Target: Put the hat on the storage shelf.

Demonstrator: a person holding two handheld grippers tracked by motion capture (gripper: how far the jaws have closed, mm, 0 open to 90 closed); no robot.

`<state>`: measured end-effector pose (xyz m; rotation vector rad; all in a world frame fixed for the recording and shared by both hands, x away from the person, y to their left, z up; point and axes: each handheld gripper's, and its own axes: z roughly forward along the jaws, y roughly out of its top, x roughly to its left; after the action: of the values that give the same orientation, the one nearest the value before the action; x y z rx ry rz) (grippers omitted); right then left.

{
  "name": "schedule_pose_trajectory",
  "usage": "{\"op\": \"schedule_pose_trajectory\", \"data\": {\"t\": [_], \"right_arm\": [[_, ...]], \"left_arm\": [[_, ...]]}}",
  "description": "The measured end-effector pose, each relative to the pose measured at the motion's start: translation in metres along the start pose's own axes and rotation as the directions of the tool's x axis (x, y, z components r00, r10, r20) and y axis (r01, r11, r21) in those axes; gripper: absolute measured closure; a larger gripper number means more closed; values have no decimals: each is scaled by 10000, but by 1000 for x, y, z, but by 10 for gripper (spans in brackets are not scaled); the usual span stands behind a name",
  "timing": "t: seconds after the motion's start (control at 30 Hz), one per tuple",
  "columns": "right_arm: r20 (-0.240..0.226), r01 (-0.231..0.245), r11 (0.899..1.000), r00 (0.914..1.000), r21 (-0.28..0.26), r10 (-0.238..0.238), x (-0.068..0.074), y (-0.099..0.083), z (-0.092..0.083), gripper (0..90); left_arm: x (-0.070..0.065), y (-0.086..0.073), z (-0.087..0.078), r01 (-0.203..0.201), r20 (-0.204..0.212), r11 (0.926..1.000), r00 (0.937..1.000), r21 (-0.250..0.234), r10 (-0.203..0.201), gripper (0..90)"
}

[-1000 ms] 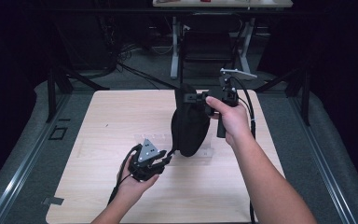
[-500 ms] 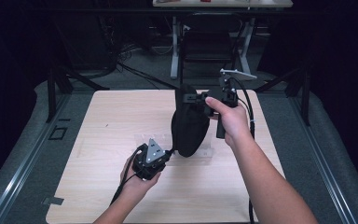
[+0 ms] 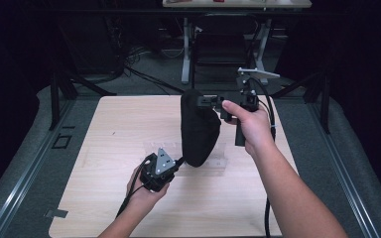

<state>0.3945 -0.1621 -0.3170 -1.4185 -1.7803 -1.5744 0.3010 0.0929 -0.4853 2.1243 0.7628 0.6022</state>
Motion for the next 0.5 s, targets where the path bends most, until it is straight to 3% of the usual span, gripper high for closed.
{"op": "schedule_pose_trajectory", "data": {"t": [0.23,0.4,0.5], "right_arm": [[225,58,9998,9997,-186,-54,-2,1,-13,794],[353,81,9997,9993,-211,-73,-3,0,-16,779],[447,63,9997,9990,-237,-53,-6,-1,-18,774]], "left_arm": [[3,-9,0,-26,-124,9999,9999,154,28,852],[9,-21,4,264,-102,9989,9996,390,-260,850],[12,-32,11,751,97,9957,9971,541,-757,848]]}}
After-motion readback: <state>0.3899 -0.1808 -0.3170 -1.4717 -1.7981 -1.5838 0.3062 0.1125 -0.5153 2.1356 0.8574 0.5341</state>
